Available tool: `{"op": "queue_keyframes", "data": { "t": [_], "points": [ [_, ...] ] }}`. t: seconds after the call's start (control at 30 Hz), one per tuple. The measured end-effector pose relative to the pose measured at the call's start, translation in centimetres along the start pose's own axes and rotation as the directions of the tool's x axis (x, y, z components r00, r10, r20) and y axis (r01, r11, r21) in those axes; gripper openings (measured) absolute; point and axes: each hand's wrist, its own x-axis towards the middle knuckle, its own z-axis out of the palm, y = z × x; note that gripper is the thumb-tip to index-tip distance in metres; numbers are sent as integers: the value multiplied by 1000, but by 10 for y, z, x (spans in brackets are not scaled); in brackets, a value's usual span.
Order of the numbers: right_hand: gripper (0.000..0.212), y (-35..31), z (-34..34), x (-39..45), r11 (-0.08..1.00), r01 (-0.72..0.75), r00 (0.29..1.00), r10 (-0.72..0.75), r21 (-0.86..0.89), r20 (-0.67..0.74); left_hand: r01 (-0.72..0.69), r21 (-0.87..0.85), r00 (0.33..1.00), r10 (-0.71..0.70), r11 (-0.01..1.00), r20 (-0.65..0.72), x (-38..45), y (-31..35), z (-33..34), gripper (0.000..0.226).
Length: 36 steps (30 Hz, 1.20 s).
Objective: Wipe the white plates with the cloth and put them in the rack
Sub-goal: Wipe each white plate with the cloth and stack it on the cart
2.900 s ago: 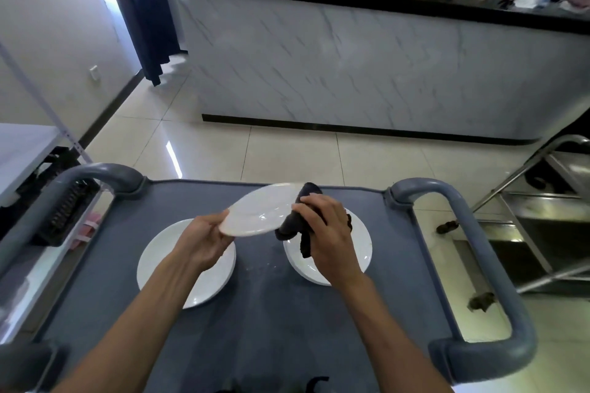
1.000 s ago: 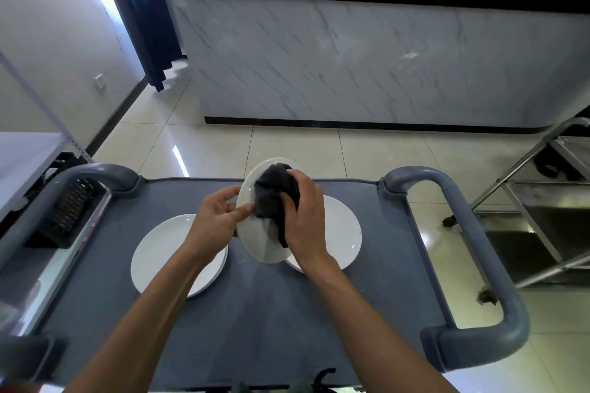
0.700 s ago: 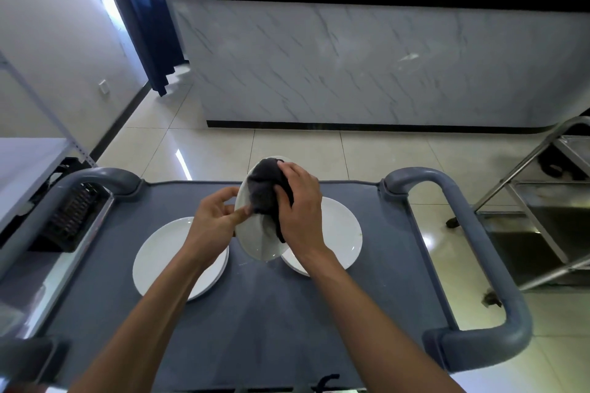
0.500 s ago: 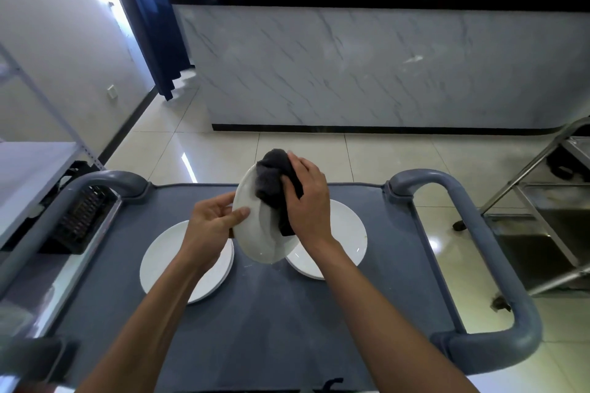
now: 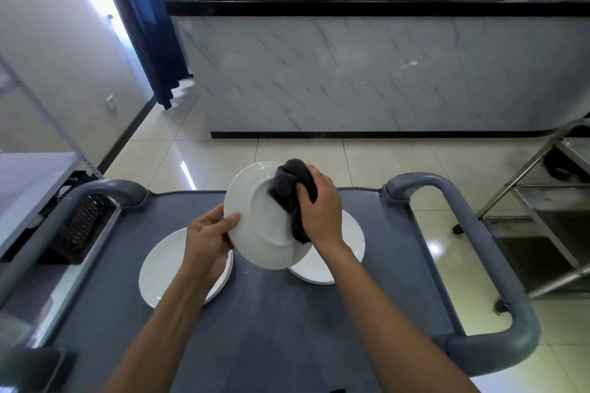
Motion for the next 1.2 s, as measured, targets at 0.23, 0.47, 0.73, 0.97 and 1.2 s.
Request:
{"op": "queue_keyframes", "data": {
  "t": [0.23, 0.47, 0.73, 0.97, 1.2],
  "points": [
    [46, 4, -11, -1, 998, -41, 998, 43, -39, 49, 30, -115, 997, -38, 993, -73, -1, 2, 3, 26],
    [52, -2, 0, -27, 975, 75, 997, -68, -207, 37, 3, -170, 986, -32, 985, -166, 2, 1, 20, 27],
    [55, -19, 13, -58, 938, 230, 973, -223, -259, 54, -12, -236, 967, -49, 972, -250, 5, -2, 37, 25],
    [54, -12, 15, -75, 888, 361, 932, -355, -285, 74, 0, -273, 960, -76, 962, -268, 6, -6, 38, 28],
    [48, 5, 6, -78, 835, 464, 880, -472, -297, 47, 35, -245, 961, -100, 969, -259, 5, -5, 33, 31]
  ]
}}
